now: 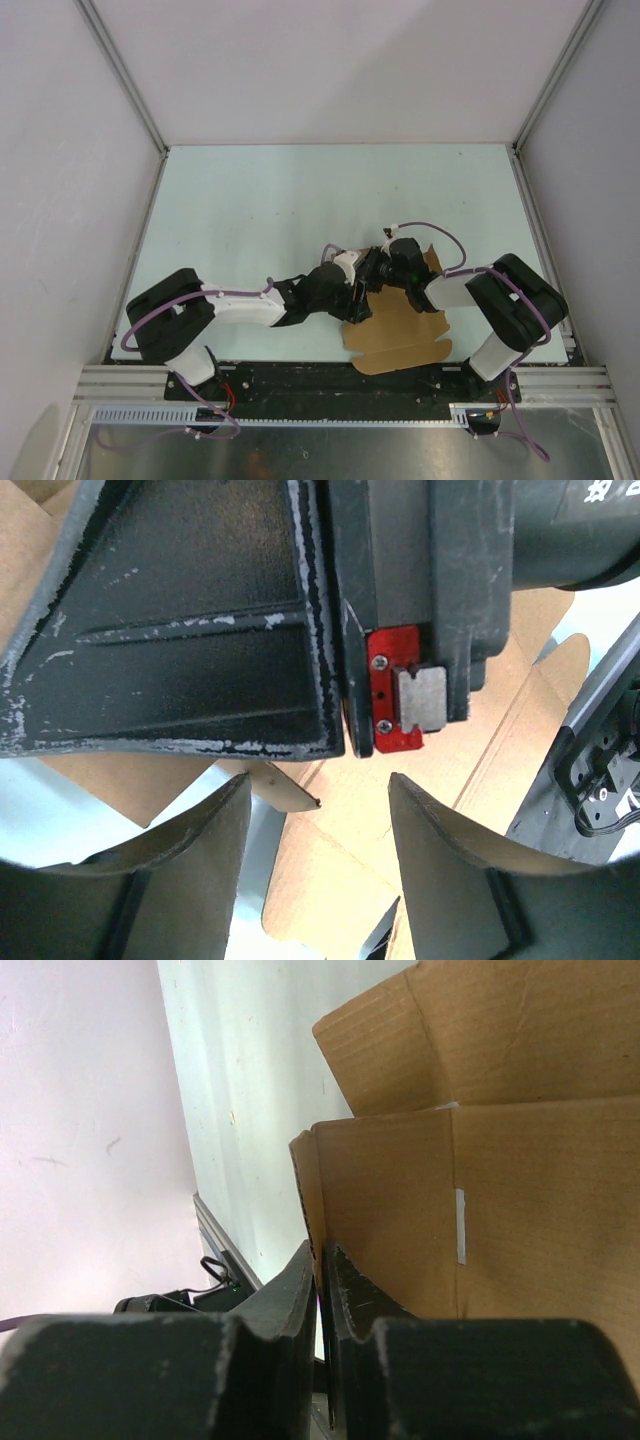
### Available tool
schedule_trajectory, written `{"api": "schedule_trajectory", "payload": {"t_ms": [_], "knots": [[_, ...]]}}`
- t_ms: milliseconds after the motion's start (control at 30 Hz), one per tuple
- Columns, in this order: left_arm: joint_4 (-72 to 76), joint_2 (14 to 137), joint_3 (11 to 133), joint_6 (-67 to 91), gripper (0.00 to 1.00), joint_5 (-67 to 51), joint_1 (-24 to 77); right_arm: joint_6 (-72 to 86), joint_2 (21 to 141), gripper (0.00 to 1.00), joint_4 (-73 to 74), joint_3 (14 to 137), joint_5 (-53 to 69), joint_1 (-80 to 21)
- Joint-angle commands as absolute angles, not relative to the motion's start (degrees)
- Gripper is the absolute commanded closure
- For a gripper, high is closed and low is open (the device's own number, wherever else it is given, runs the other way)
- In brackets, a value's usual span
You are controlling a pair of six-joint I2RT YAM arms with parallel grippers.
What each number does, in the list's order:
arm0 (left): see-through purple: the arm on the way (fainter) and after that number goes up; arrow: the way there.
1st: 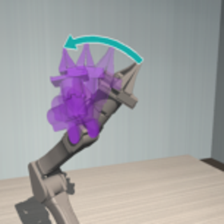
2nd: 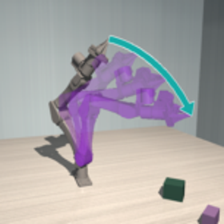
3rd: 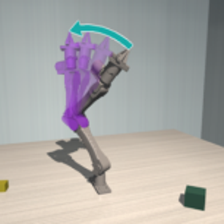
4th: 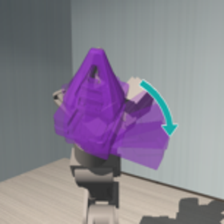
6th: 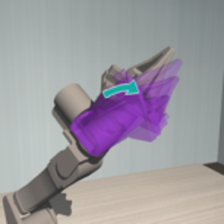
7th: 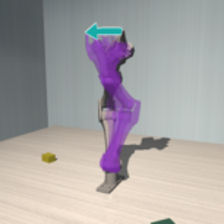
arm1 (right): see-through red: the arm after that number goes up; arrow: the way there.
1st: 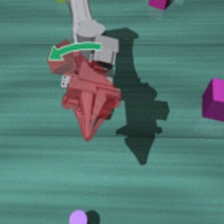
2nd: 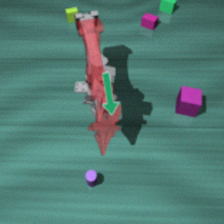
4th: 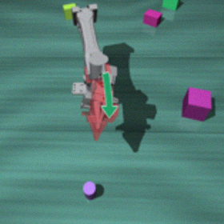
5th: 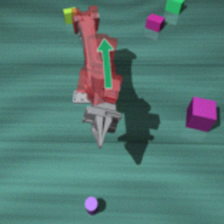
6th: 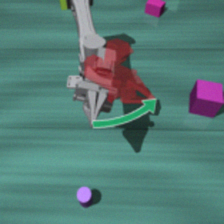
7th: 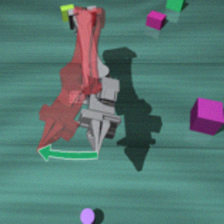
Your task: Fold the paper box
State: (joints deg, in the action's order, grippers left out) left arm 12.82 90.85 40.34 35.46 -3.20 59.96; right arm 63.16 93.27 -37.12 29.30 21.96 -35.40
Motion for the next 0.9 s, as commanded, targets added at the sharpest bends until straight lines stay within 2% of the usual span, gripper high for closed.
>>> {"api": "schedule_trajectory", "payload": {"t_ms": [0,67,167,233,367,567,867], "knots": [[14.59,88.6,40.87,34.19,0.38,-3.52,60.38,62.67,93.16,0.83,-38.41,30.76,22.94,-35.07],[14.59,87.29,40.52,34.1,0.38,-3.17,60.38,62.4,92.11,0.8,-37.8,30.85,22.94,-34.72],[14.15,84.82,38.41,34.01,0.38,-2.03,60.38,61.0,89.57,0.69,-35.16,30.85,22.59,-33.93],[12.75,81.31,36.83,33.84,0.37,-0.89,60.38,59.6,88.25,0.66,-32.79,30.85,22.32,-33.14],[8.88,74.11,34.9,33.57,0.36,2.46,60.03,57.84,85.27,0.55,-29.45,30.85,23.64,-31.56],[5.89,65.31,31.99,33.84,0.34,3.96,58.54,52.13,77.53,0.53,-15.69,31.28,21.1,-29.1],[5.62,64.34,28.74,36.03,0.34,3.52,57.92,40.35,61.54,0.55,16.04,35.77,3.11,-26.37]]}}
